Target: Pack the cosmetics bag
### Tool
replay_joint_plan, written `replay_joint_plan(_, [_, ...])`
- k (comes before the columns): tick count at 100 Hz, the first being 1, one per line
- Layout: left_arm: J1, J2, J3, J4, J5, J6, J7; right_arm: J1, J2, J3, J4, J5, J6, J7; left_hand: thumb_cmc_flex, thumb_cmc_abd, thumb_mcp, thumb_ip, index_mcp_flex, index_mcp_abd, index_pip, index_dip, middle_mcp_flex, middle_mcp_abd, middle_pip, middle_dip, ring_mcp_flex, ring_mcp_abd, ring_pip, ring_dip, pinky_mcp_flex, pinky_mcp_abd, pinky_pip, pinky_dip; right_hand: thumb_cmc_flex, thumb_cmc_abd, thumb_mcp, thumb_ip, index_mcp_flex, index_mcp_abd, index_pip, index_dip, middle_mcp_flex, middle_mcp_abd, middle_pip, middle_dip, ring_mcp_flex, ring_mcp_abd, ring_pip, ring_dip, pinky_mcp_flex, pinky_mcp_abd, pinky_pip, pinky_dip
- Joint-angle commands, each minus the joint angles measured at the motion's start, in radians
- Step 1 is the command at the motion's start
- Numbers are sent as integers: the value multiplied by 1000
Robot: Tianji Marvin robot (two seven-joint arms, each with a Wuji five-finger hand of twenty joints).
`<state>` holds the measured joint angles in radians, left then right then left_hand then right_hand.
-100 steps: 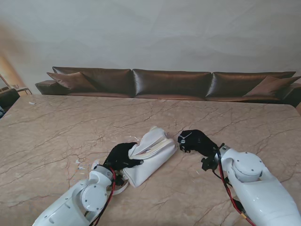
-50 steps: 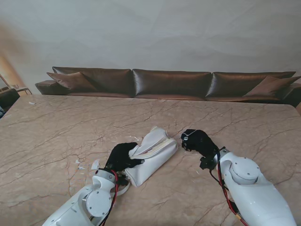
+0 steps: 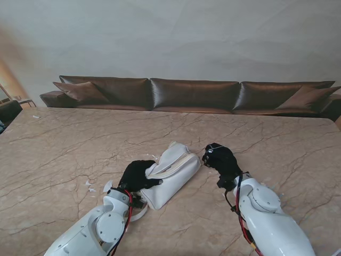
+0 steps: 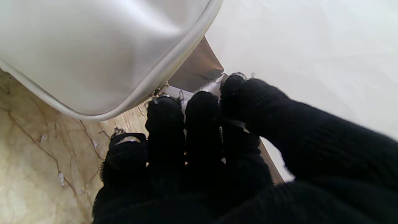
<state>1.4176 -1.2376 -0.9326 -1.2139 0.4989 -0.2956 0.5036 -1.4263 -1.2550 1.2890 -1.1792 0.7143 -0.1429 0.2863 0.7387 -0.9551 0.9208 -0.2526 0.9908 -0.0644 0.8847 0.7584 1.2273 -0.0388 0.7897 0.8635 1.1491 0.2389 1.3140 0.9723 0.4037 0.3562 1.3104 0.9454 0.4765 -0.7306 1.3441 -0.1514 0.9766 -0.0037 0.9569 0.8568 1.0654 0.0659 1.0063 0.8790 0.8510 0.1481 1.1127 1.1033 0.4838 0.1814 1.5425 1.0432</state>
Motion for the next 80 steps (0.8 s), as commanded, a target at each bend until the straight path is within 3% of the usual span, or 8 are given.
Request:
replay_joint_plan(1, [24, 9, 13, 58, 11, 11, -21, 3, -2, 9, -26, -5, -7, 0, 403, 48, 517, 104, 263, -219, 389, 100, 74, -124, 83, 29, 38, -4, 19, -7, 2, 18, 33, 0, 86, 33, 34, 2, 60, -334, 105, 46, -27, -68, -11, 7, -9, -1, -12, -4, -2, -8, 10, 5])
replay_joint_plan(11, [21, 18, 13, 53, 39, 10, -27, -2, 12, 21, -45, -19, 26, 41, 400, 33, 534, 109, 265, -217, 391, 106, 85, -116, 91, 30, 50, -10, 13, -8, 16, 31, 25, -7, 88, 40, 26, 2, 54, -334, 102, 46, -31, -66, -15, 7, -15, 1, -18, -4, -9, -9, 3, 5])
replay_joint_plan(18, [25, 27, 2, 27, 66, 17, -34, -2, 32, 31, -58, -57, 67, 101, 392, 15, 560, 118, 265, -211, 398, 118, 96, -107, 98, 26, 63, -15, 4, -13, 47, 69, -2, -17, 89, 43, 24, 7, 54, -331, 100, 45, -33, -64, -17, 8, -17, 3, -21, -4, -11, -9, 0, 5])
replay_joint_plan(29, [43, 48, -32, -47, 119, 36, -58, 3, 63, 35, -78, -142, 111, 159, 379, -36, 621, 137, 267, -206, 415, 135, 128, -97, 112, 22, 101, -22, 8, -23, 101, 100, -14, -31, 85, 45, 23, 16, 51, -336, 99, 46, -31, -66, -19, 10, -13, -1, -22, -4, -10, -11, -3, 6])
replay_joint_plan(40, [67, 75, -85, -138, 174, 53, -124, 8, 81, 36, -89, -186, 133, 195, 374, -74, 649, 160, 267, -208, 428, 146, 138, -92, 131, 24, 121, -25, 28, -25, 123, 92, -5, -44, 85, 44, 25, 19, 53, -332, 100, 45, -29, -66, -18, 12, -11, 0, -21, -3, -8, -10, -3, 7])
replay_joint_plan(55, [96, 115, -160, -235, 232, 40, -263, 10, 85, 29, -87, -197, 133, 204, 374, -96, 649, 204, 266, -214, 436, 156, 138, -88, 159, 21, 124, -24, 69, -39, 122, 60, 26, -55, 85, 42, 25, 19, 54, -334, 101, 45, -28, -67, -18, 12, -10, -1, -19, -1, -6, -10, -3, 9])
replay_joint_plan(70, [104, 131, -180, -253, 248, 16, -326, 18, 75, 11, -50, -173, 114, 206, 374, -96, 649, 203, 266, -218, 437, 158, 138, -90, 166, 17, 122, -22, 78, -43, 113, 52, 33, -62, 86, 42, 25, 18, 54, -330, 101, 44, -28, -64, -19, 12, -11, 1, -20, -1, -6, -10, -3, 10])
replay_joint_plan(80, [94, 131, -156, -227, 244, 8, -324, 24, 73, -5, -28, -173, 101, 214, 375, -88, 649, 180, 266, -221, 433, 158, 137, -92, 161, 13, 120, -25, 75, -44, 102, 54, 31, -62, 85, 43, 24, 18, 53, -331, 100, 43, -29, -64, -18, 12, -13, 0, -20, -1, -10, -9, -5, 10])
